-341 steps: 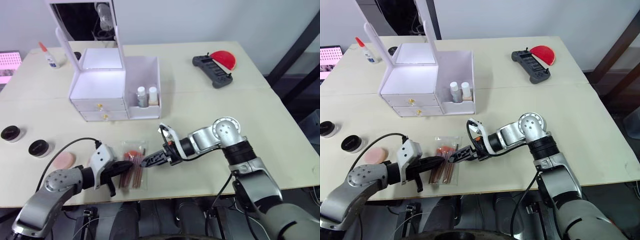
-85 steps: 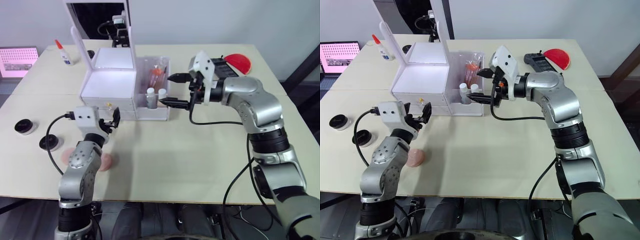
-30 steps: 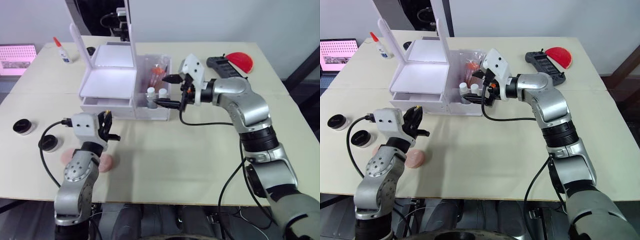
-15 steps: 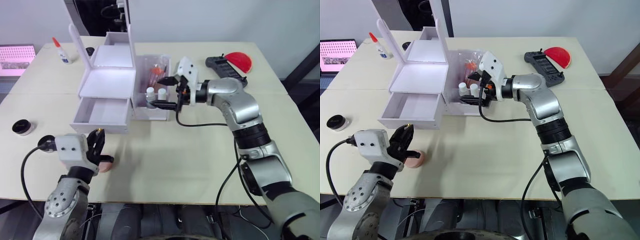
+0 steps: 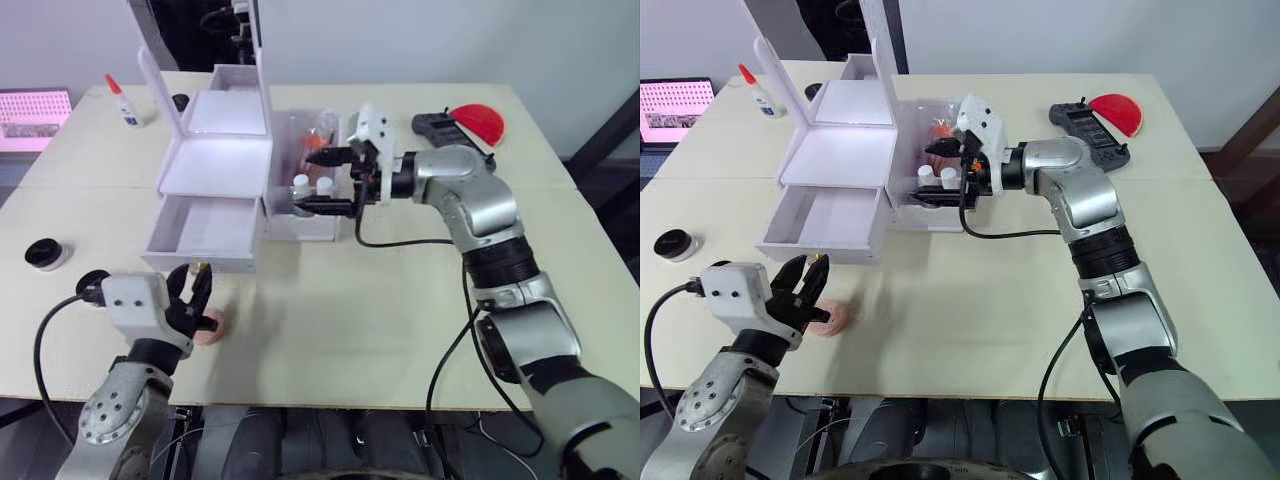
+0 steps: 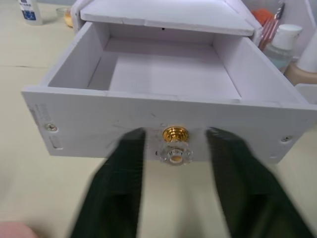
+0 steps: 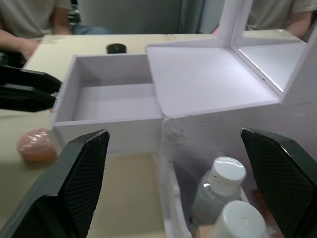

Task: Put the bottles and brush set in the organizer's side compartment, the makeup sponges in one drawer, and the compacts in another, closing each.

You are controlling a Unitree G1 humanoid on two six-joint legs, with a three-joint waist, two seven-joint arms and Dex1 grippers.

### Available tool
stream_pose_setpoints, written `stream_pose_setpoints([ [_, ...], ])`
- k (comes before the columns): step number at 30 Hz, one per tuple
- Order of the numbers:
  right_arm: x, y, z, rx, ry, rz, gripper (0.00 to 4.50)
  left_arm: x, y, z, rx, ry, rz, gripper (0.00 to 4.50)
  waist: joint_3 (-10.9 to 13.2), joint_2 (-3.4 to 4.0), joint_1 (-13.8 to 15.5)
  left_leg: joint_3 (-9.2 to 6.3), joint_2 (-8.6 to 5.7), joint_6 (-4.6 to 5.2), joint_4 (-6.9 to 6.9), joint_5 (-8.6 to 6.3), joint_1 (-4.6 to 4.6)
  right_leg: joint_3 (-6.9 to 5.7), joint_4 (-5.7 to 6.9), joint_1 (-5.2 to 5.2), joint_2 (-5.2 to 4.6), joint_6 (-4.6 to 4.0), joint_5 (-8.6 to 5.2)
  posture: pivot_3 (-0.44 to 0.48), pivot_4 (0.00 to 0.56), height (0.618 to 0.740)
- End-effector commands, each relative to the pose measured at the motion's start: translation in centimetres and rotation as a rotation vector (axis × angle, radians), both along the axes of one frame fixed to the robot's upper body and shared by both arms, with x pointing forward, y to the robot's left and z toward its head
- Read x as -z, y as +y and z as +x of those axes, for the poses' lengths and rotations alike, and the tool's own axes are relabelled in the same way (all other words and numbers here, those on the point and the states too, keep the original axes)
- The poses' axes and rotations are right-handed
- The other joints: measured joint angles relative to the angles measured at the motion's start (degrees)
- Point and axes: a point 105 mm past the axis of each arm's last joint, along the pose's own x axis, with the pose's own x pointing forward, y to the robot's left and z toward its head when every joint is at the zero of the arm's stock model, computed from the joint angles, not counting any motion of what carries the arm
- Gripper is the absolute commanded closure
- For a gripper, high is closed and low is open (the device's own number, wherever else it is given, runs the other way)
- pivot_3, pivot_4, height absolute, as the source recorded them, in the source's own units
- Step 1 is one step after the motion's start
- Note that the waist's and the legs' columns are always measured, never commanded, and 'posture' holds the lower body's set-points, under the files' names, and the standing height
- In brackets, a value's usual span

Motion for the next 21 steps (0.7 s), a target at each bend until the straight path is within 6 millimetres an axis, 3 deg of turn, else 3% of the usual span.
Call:
stream_pose_setpoints([
  [1, -2.9, -0.9, -1.2, -0.086, -0.044, 0.039, 0.0, -1.4, 0.2, -1.1, 0.039, -0.038, 0.068, 0.77, 0.0, 0.0, 0.0, 0.0, 0.0, 0.0, 0.0, 0.0, 0.0, 0.0, 0.0, 0.0, 0.0, 0.0, 0.0, 0.0, 0.15, 0.74],
  [2, -3.0, -1.1, -1.6, -0.108, -0.037, 0.035, 0.0, -1.3, 0.4, -1.3, 0.06, -0.026, 0.106, 0.18, 0.0, 0.0, 0.0, 0.0, 0.0, 0.0, 0.0, 0.0, 0.01, 0.0, 0.0, 0.01, 0.0, -0.01, 0.0, 0.0, 0.15, 0.74],
  [3, -3.1, -1.3, -1.8, -0.13, -0.031, 0.032, 0.0, -1.5, 0.8, -1.6, 0.065, -0.03, 0.1, 0.03, 0.0, 0.0, 0.0, 0.0, 0.0, 0.0, 0.0, 0.0, 0.01, 0.0, 0.02, 0.0, 0.0, -0.01, 0.0, 0.0, 0.15, 0.74],
  [8, -4.0, -3.1, -2.5, -0.213, -0.007, 0.001, 0.0, -2.4, 2.4, -4.2, 0.213, -0.003, 0.154, 0.03, 0.0, 0.02, -0.2, 0.05, 0.01, -0.01, -0.01, -0.01, -0.02, 0.01, -0.02, -0.07, -0.03, -0.02, -0.01, 0.0, 0.15, 0.74],
  [12, -4.6, -4.9, -2.2, -0.206, 0.002, -0.002, 0.0, -3.5, 4.9, -6.0, 0.307, 0.054, 0.192, 0.03, 0.0, 0.02, -0.1, 0.14, 0.02, -0.02, -0.03, -0.02, -0.08, 0.01, -0.03, -0.21, -0.09, -0.05, -0.01, 0.0, 0.15, 0.74],
  [17, -4.4, -7.8, -0.8, -0.092, -0.02, -0.003, 0.0, -5.5, 11.6, -7.2, 0.204, 0.092, 0.3, 0.03, 0.0, 0.04, -0.1, 0.29, 0.03, -0.04, 0.01, -0.03, -0.2, 0.02, -0.07, -0.4, -0.16, -0.1, 0.02, 0.0, 0.15, 0.74],
  [19, -4.3, -9.1, -0.1, -0.031, -0.016, 0.007, 0.0, -5.7, 13.2, -7.7, 0.189, 0.119, 0.323, 0.03, 0.0, 0.03, -0.3, 0.42, 0.03, -0.05, 0.0, -0.04, -0.23, 0.05, -0.08, -0.45, -0.21, -0.16, 0.05, 0.0, 0.15, 0.74],
  [21, -3.2, -11.5, 0.7, 0.072, -0.005, -0.004, 0.0, -5.7, 15.6, -8.1, 0.142, 0.143, 0.346, 0.03, 0.0, 0.02, -0.3, 0.53, 0.03, -0.18, -0.01, -0.11, -0.24, 0.18, -0.09, -0.51, -0.21, -0.16, 0.05, 0.0, 0.15, 0.74],
])
